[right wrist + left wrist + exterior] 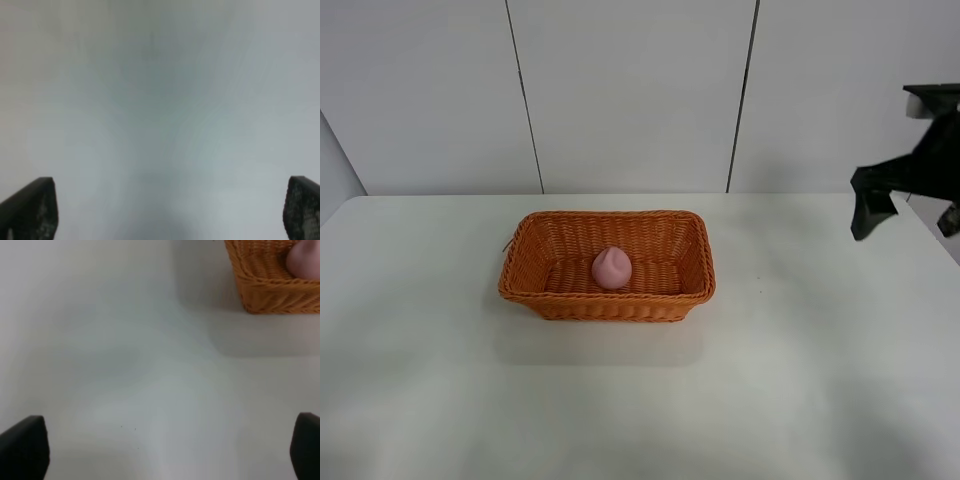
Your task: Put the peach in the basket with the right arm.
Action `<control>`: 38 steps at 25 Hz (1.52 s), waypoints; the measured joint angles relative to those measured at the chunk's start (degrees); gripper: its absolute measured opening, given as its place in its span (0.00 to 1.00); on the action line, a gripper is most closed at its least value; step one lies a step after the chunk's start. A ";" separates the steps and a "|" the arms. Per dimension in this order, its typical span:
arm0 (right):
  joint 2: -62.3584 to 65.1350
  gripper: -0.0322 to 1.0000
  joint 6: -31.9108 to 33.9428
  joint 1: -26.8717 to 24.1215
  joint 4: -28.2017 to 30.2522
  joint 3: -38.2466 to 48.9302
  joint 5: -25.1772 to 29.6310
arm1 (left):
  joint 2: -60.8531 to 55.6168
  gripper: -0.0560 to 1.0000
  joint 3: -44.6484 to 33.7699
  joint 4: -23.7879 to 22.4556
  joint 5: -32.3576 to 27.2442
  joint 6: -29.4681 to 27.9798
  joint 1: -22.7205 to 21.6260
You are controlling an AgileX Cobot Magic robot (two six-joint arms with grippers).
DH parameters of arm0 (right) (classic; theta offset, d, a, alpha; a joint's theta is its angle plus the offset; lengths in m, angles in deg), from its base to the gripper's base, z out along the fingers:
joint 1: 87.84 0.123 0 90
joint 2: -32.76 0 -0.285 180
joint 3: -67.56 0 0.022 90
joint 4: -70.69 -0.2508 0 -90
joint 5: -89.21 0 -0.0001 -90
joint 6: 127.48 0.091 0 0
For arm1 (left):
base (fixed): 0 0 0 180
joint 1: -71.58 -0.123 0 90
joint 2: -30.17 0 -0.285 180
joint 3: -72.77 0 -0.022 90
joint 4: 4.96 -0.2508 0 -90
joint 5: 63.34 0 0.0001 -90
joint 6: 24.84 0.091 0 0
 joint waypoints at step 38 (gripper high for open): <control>83.90 0.70 0.00 0.00 -0.79 40.92 -10.53 | 0.00 0.99 0.00 0.00 0.00 0.00 0.00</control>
